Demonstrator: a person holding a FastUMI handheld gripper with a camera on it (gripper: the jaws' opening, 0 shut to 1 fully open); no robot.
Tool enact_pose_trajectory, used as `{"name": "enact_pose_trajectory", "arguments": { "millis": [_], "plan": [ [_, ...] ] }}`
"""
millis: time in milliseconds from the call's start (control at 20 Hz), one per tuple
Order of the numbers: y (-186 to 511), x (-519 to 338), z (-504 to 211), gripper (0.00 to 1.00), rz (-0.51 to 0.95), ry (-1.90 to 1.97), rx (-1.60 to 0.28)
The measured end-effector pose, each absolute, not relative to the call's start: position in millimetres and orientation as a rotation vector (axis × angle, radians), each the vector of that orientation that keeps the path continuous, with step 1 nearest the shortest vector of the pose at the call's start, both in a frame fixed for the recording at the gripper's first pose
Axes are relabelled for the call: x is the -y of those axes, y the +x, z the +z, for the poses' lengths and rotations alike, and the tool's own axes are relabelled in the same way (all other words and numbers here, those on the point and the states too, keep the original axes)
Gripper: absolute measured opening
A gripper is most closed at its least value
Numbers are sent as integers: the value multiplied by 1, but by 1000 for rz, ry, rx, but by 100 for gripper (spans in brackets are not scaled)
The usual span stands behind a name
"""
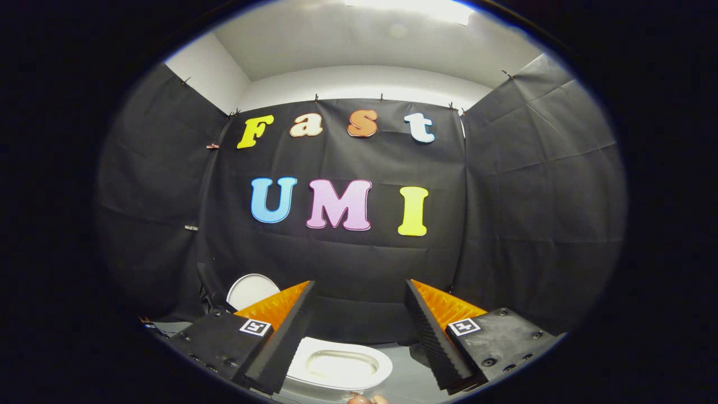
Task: Open the toilet lid.
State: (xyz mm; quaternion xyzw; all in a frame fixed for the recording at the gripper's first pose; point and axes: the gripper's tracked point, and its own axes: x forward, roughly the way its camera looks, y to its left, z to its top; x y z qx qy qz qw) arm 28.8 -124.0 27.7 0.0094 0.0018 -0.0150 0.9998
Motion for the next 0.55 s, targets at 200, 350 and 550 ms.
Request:
{"name": "enact_pose_trajectory", "arguments": {
  "millis": [200,350,550],
  "plan": [
    [30,119,21,98,-19,16,-21],
    [33,119,18,99,-17,3,-35],
    [34,123,17,99,-25,4,-36]
  ]
}}
